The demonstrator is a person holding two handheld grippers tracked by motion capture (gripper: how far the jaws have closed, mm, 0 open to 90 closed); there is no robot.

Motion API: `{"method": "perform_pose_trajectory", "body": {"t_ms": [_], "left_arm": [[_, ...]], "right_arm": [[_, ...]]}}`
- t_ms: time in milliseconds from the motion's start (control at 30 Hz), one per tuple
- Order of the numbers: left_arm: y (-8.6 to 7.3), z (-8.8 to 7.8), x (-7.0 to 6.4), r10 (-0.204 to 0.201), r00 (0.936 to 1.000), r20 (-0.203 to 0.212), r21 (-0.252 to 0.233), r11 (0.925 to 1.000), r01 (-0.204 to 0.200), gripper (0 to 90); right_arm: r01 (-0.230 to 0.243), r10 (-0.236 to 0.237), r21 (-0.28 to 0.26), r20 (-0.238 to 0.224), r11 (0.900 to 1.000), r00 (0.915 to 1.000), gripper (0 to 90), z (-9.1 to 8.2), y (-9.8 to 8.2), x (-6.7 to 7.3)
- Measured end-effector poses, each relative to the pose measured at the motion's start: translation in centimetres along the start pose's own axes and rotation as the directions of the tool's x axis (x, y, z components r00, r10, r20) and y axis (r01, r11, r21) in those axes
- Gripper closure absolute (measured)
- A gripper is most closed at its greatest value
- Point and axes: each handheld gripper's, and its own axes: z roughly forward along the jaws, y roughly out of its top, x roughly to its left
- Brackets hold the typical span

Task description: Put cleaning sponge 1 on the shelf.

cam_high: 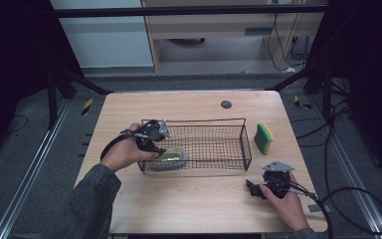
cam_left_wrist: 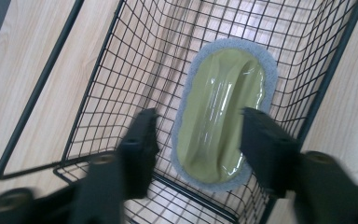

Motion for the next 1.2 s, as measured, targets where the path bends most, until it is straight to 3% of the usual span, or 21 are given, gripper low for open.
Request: {"method": "perform_pose_trajectory", "body": {"t_ms": [100, 200, 367, 400, 433, 600, 667, 700, 833, 867, 900, 933, 967, 1033, 1100, 1133, 1200], "left_arm": [[-0.1, -0.4, -0.1, -0.060, 0.9982, 0.002, -0.011, 0.9981, 0.060, 27.8], [-0.5, -0.9, -0.4, -0.149, 0.9888, 0.011, -0.045, 0.9877, 0.149, 15.0], [-1.8, -1.9, -0.9, -0.284, 0.9587, -0.017, -0.118, 0.9528, 0.280, 7.2], [-2.2, -2.1, -0.9, -0.309, 0.9509, -0.023, -0.131, 0.9439, 0.303, 6.9], [-2.6, -2.3, -0.9, -0.341, 0.9398, -0.024, -0.152, 0.9304, 0.333, 6.2], [-5.4, -3.5, -0.9, -0.420, 0.9059, -0.054, -0.212, 0.8913, 0.401, 5.3], [-6.6, -3.8, -1.2, -0.461, 0.8864, -0.037, -0.241, 0.8650, 0.440, 5.3], [-7.3, -3.9, -1.5, -0.465, 0.8846, -0.037, -0.251, 0.8612, 0.442, 5.3], [-10.0, -4.1, -2.2, -0.510, 0.8589, -0.045, -0.276, 0.8328, 0.480, 4.8], [-10.9, -4.0, -2.3, -0.527, 0.8475, -0.061, -0.284, 0.8230, 0.492, 4.8], [-11.5, -4.0, -2.4, -0.538, 0.8398, -0.073, -0.282, 0.8189, 0.500, 4.8], [-11.5, -4.0, -2.4, -0.538, 0.8398, -0.073, -0.282, 0.8189, 0.500, 5.1], [-12.9, -3.8, -2.3, -0.560, 0.8256, -0.071, -0.283, 0.8050, 0.521, 4.9], [-13.9, -3.7, -2.0, -0.568, 0.8178, -0.092, -0.260, 0.8064, 0.531, 5.4], [-15.3, -3.5, -1.7, -0.613, 0.7815, -0.116, -0.275, 0.7759, 0.568, 5.5], [-15.9, -3.2, -1.6, -0.623, 0.7741, -0.113, -0.271, 0.7689, 0.579, 6.1], [-17.0, -2.3, -1.5, -0.650, 0.7535, -0.098, -0.275, 0.7455, 0.607, 6.1]], "right_arm": [[0.000, 0.000, 0.000, 0.000, 1.000, 1.0000, 0.5, 0.0, 0.0, 0.0], [-0.002, 0.002, 0.000, -0.001, 1.000, 1.0000, 0.5, 0.0, 0.0, 0.0], [0.011, -0.011, 0.000, -0.011, 1.000, 0.9999, 0.5, -0.1, -0.1, -0.1], [0.011, -0.011, 0.000, -0.012, 1.000, 0.9999, 0.6, -0.1, -0.1, -0.1], [0.006, -0.006, -0.001, -0.018, 1.000, 0.9998, 0.8, -0.1, -0.1, -0.1], [0.007, -0.006, 0.015, -0.018, 1.000, 0.9998, 7.2, -0.3, 0.2, -0.4], [0.008, -0.008, 0.036, 0.006, 0.999, 1.0000, 9.6, -0.7, 0.5, -0.7], [0.012, -0.013, 0.033, 0.029, 0.999, 0.9995, 10.7, -1.1, 0.8, -0.8], [0.041, -0.045, 0.038, 0.092, 0.998, 0.9947, 14.8, -3.0, 2.1, -1.5], [0.053, -0.057, 0.043, 0.105, 0.998, 0.9928, 16.1, -3.5, 2.6, -1.7], [0.053, -0.058, 0.053, 0.111, 0.997, 0.9921, 16.8, -4.0, 3.2, -1.9], [0.058, -0.066, 0.067, 0.118, 0.996, 0.9908, 16.8, -4.4, 3.7, -2.1], [0.056, -0.067, 0.085, 0.126, 0.995, 0.9898, 17.1, -4.6, 4.3, -2.4], [0.046, -0.059, 0.107, 0.126, 0.993, 0.9903, 19.2, -5.0, 5.4, -2.8], [0.031, -0.044, 0.125, 0.110, 0.992, 0.9930, 20.3, -5.4, 6.8, -3.4], [0.025, -0.040, 0.130, 0.109, 0.991, 0.9932, 21.2, -5.5, 7.4, -3.6], [0.024, -0.041, 0.151, 0.109, 0.988, 0.9932, 21.8, -5.7, 8.6, -4.0]]}}
